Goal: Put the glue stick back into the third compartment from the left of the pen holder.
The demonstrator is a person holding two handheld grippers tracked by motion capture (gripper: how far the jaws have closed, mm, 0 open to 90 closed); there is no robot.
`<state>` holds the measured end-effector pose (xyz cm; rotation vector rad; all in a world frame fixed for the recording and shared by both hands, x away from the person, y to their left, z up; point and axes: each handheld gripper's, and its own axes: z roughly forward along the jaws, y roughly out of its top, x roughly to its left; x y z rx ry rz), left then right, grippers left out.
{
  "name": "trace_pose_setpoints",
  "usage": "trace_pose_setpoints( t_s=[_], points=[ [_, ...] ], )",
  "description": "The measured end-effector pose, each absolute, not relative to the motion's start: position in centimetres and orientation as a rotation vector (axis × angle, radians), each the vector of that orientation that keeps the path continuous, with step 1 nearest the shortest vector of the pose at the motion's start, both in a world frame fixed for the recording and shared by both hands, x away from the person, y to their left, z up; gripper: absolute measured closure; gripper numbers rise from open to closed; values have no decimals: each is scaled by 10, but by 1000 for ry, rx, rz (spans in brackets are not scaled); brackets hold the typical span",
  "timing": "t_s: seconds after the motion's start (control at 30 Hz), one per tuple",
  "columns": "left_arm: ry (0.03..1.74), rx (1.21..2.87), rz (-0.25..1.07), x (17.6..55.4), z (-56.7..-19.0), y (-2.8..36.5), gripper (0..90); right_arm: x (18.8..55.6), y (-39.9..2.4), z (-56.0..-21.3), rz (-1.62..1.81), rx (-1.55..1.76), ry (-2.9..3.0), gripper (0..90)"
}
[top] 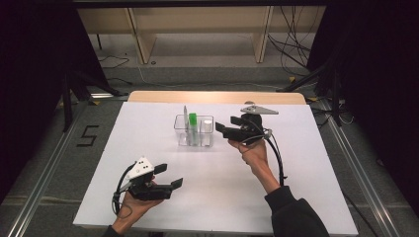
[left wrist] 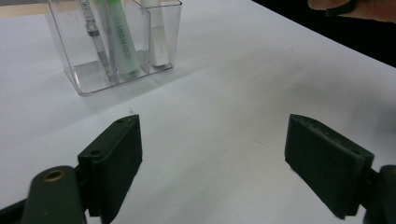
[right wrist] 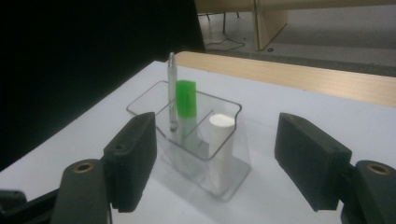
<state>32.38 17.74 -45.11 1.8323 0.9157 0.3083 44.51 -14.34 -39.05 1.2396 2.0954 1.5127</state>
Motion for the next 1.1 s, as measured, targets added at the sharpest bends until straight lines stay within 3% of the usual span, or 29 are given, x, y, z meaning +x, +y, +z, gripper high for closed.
trace_pose_setpoints(
  t_s=[1.1],
  points=[
    [908, 1833, 285, 323, -451, 178, 183, 355, -176, -411, 1474, 1044, 2161, 267]
  ],
)
